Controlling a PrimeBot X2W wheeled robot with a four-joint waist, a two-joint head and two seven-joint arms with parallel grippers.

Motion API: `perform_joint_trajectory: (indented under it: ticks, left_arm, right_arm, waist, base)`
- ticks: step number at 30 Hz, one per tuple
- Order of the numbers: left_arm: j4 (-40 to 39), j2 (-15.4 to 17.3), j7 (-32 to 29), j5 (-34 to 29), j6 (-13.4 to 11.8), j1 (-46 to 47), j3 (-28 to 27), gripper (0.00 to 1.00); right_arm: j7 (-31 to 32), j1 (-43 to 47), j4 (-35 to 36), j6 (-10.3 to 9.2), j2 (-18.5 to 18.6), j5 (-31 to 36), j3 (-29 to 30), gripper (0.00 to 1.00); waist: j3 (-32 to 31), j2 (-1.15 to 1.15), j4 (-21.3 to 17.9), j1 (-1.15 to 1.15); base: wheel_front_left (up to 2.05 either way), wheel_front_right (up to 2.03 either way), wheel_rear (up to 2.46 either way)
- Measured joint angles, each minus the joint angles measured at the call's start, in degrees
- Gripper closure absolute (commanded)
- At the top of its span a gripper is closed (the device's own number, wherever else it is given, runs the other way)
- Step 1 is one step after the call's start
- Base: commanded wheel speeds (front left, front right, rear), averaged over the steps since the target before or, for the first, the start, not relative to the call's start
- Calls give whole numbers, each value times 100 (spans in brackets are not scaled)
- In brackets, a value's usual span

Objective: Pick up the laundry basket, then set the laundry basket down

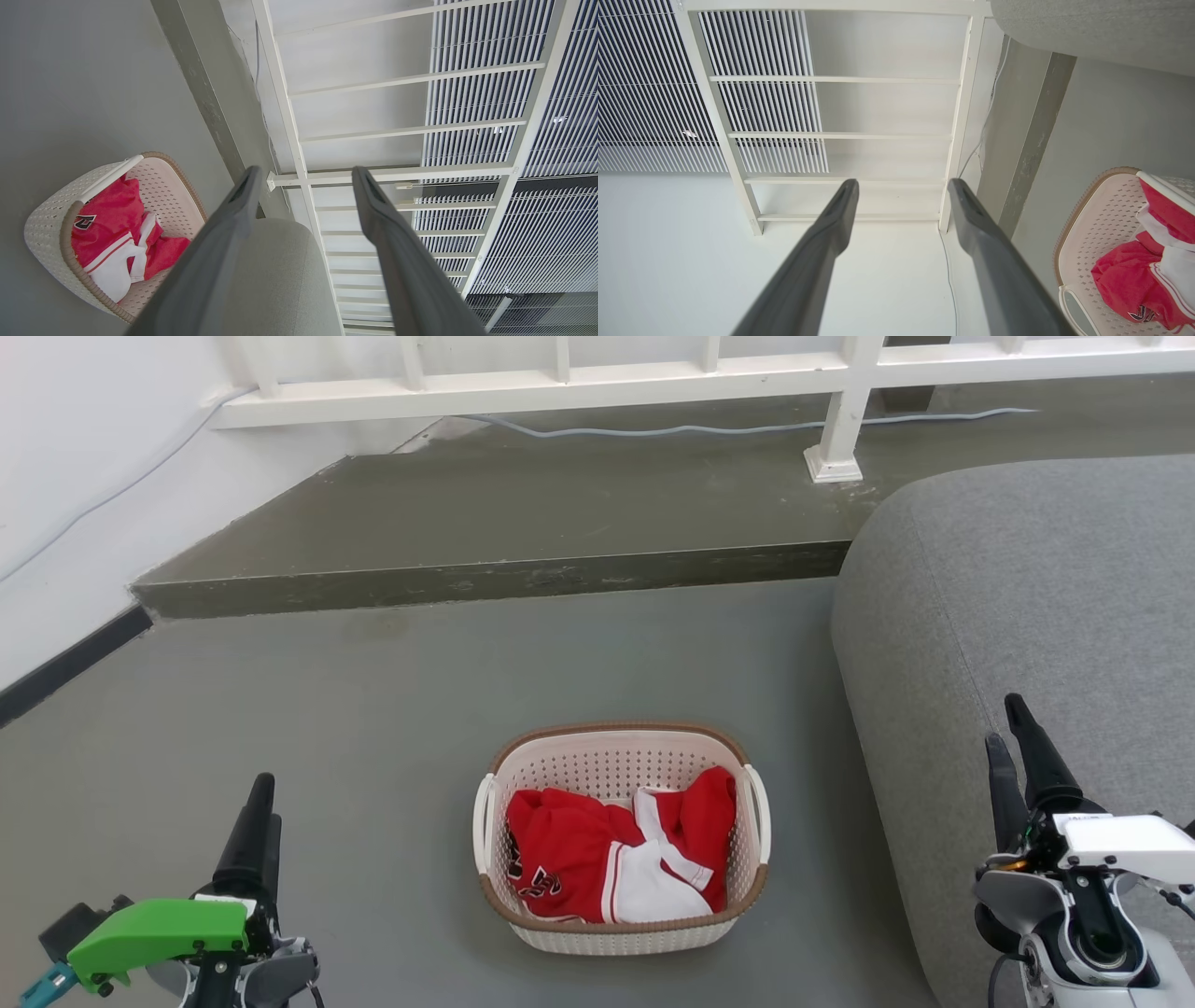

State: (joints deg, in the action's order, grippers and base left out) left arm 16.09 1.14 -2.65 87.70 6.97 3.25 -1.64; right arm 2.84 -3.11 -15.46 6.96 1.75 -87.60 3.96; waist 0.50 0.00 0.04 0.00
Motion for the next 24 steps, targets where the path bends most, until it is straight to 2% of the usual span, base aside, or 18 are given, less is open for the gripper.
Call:
perform_joint_trajectory:
  ticks: [12,24]
  left_arm:
    - [-54,154,192,-599,0,7,235,0]
    - [-187,227,422,-1663,0,40,363,0]
  right_arm:
    - [-224,-1,92,0,140,474,-298,0]
    - [-442,-1,125,1,338,1277,-676,0]
  waist:
    - [12,0,-10,0]
    - [14,0,-2,0]
  base:
    - [0,0,0]
    - [0,0,0]
